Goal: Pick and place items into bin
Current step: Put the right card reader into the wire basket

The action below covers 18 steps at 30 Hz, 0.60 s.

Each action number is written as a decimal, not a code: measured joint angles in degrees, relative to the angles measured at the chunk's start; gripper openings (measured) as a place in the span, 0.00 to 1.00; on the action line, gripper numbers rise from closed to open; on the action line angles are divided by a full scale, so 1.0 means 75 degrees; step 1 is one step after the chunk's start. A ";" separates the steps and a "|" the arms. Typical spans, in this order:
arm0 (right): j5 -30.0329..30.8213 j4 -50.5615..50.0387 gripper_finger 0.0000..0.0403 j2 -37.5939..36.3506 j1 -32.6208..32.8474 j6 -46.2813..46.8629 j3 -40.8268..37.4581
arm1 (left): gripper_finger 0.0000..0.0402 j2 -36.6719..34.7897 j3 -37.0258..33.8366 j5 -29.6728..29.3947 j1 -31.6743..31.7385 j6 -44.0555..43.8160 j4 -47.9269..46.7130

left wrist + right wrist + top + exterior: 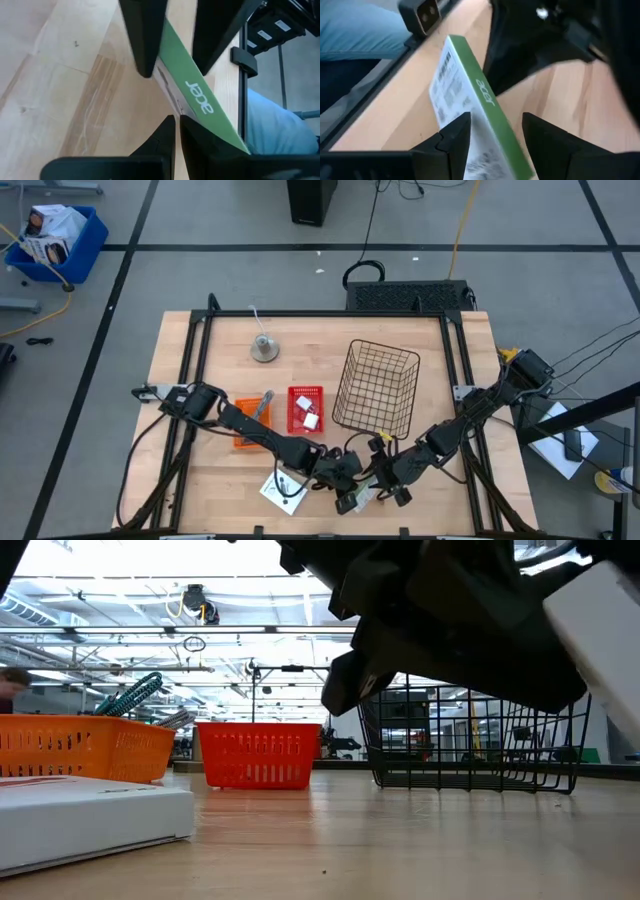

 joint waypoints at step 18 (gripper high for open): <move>-0.0379 0.0070 0.42 0.0000 0.0088 0.0459 0.0000 | 0.08 0.0003 0.0000 -0.0073 -0.0003 0.0006 0.0311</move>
